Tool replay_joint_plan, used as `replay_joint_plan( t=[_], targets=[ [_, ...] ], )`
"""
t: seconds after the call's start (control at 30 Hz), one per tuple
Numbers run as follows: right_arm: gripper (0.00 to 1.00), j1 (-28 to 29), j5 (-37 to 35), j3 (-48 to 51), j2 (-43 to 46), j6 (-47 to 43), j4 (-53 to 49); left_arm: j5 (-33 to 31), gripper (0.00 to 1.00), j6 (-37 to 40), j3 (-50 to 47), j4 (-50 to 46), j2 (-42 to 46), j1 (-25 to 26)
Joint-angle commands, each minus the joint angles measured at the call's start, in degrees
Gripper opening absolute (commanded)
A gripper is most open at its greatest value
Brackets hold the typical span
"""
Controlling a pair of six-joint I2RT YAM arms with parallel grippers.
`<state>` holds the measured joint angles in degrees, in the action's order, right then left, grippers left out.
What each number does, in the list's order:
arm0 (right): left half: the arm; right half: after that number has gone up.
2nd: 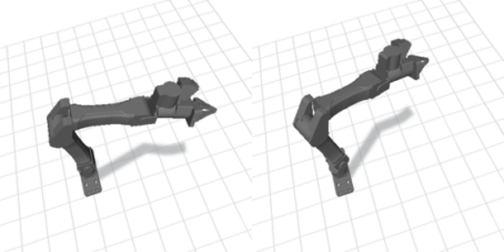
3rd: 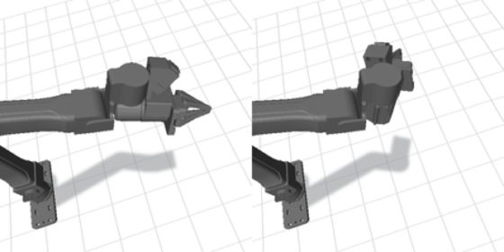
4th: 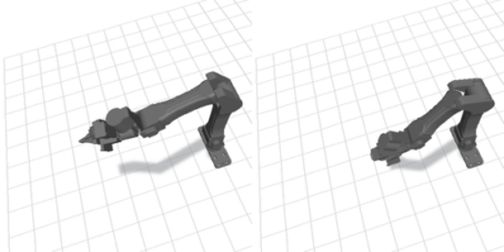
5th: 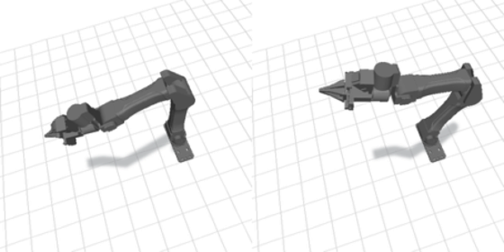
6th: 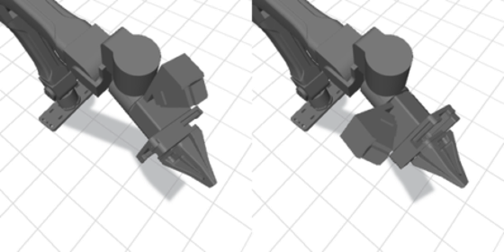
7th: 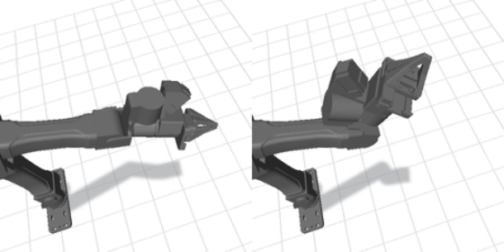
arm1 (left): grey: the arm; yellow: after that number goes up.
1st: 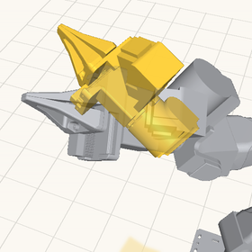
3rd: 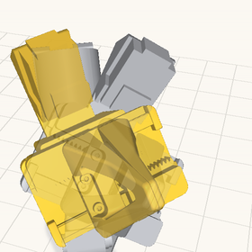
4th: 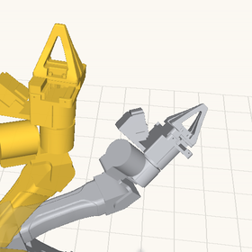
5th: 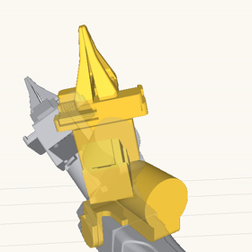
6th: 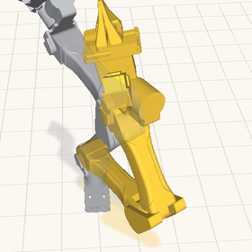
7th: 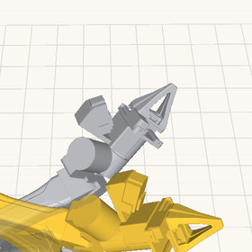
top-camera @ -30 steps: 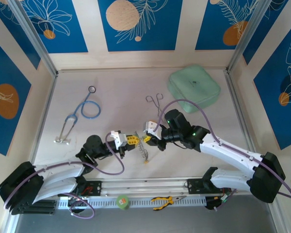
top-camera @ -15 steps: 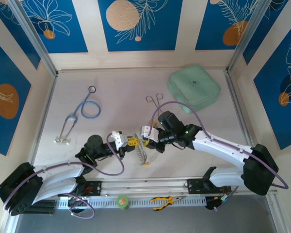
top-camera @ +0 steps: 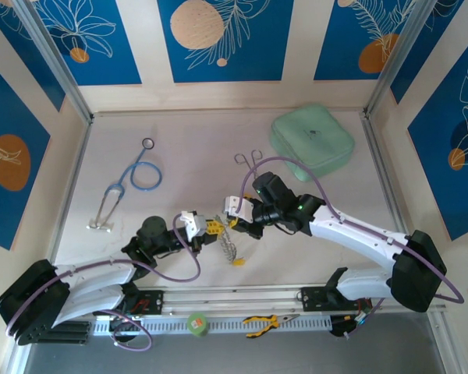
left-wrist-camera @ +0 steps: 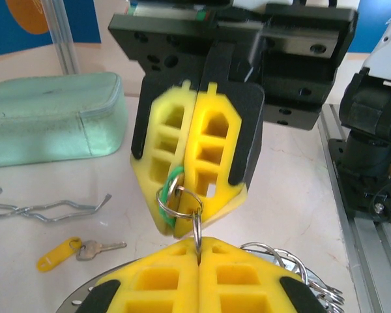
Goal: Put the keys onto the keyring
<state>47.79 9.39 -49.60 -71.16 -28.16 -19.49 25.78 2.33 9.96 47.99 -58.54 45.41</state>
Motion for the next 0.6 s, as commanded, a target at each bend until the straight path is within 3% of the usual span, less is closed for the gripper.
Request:
replay_joint_plan(
  t=[0.0,0.1,0.13,0.17,0.23,0.3,0.43,0.57],
  targets=[
    [0.0,0.3,-1.7,-1.4,2.9,-1.1,-1.4,-0.1,0.0,3.0,2.4,-4.3,1.7,0.2],
    [0.0,0.7,-3.1,-2.1,4.6,-1.8,-3.1,-1.4,0.0,5.2,3.8,-9.9,2.1,0.2],
    [0.0,0.9,-3.4,-2.4,5.0,-2.0,-3.6,-2.0,0.1,5.2,3.9,-10.3,2.1,0.2],
    [0.0,1.2,-3.7,-2.7,5.3,-2.0,-4.2,-2.4,0.31,5.2,3.8,-10.2,2.2,0.3],
    [0.0,1.9,-4.3,-3.4,5.7,-2.0,-4.8,-3.3,0.58,4.7,3.5,-9.6,2.9,0.2],
    [0.0,2.6,-5.1,-4.0,5.5,-1.9,-4.9,-5.9,0.72,3.2,2.5,-9.4,5.7,0.2],
    [0.0,4.0,-6.0,-5.1,4.2,-0.2,-2.5,-19.2,0.81,-2.9,-1.6,-13.3,20.6,0.2],
    [0.0,5.7,-5.0,-7.2,0.0,0.8,1.9,-35.1,0.82,-4.6,0.6,-33.8,38.9,0.2]
  ],
)
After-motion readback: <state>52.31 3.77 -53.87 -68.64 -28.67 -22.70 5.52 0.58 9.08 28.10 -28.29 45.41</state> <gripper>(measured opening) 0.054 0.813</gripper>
